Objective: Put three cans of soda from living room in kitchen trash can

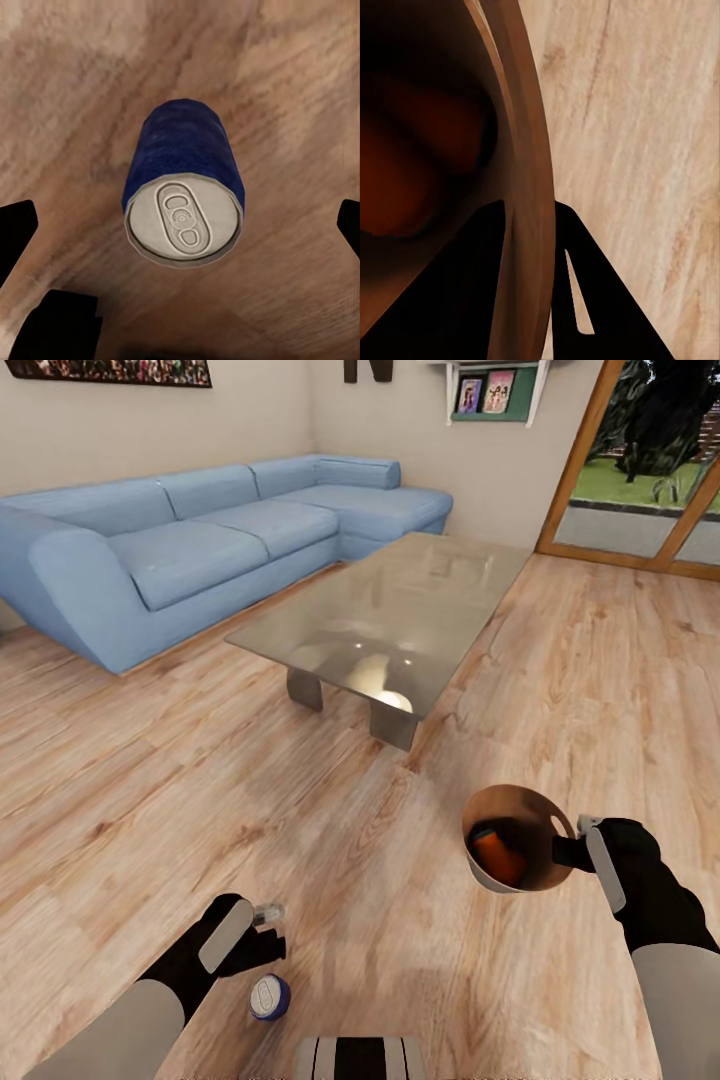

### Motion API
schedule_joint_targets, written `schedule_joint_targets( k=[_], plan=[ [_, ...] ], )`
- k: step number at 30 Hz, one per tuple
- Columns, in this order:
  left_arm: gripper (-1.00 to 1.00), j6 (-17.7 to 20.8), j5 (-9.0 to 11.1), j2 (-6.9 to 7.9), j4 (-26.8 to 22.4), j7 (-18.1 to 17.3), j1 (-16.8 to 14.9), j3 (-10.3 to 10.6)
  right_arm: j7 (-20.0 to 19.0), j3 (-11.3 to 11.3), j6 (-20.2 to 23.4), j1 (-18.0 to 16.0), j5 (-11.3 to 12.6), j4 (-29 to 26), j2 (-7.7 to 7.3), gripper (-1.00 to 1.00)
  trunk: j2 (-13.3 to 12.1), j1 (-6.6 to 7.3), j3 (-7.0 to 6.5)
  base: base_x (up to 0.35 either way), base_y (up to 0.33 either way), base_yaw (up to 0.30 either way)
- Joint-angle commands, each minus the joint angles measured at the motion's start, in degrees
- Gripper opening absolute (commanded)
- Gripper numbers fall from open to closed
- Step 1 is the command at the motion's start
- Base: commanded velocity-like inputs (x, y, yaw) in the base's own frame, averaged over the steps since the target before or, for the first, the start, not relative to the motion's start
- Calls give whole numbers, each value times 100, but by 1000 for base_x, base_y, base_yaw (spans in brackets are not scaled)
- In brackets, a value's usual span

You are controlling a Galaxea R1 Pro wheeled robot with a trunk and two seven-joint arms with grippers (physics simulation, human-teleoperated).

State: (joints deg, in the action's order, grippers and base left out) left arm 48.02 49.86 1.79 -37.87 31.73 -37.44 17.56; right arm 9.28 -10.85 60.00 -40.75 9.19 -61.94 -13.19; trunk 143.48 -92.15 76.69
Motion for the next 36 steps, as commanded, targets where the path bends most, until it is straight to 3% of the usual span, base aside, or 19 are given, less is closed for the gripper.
schedule_joint_targets(
  k=[1,8,19,23,32,36],
  plan=[
    [100,-33,0,1,-4,-2,0,0,-31,-2,0,-3,56,-2,0,-100,2,-2,31,0,0,0],
    [100,-160,-3,1,22,-8,0,4,-31,-4,0,-3,57,-2,-7,-100,11,-20,249,0,0,0],
    [100,-179,-3,-5,38,-1,0,6,-31,-4,0,-3,57,-2,-10,-100,11,-20,337,0,0,0],
    [100,-179,-3,-6,36,0,0,3,-31,-4,0,-3,57,-2,-15,-100,17,-30,455,0,0,0],
    [100,-198,-3,-17,35,0,0,2,-31,-4,0,-3,57,-2,-17,-100,17,-30,523,0,0,0],
    [100,-313,-3,-31,34,0,0,6,-31,-4,0,-3,57,-2,-17,-100,22,-40,642,0,0,0]
  ],
)
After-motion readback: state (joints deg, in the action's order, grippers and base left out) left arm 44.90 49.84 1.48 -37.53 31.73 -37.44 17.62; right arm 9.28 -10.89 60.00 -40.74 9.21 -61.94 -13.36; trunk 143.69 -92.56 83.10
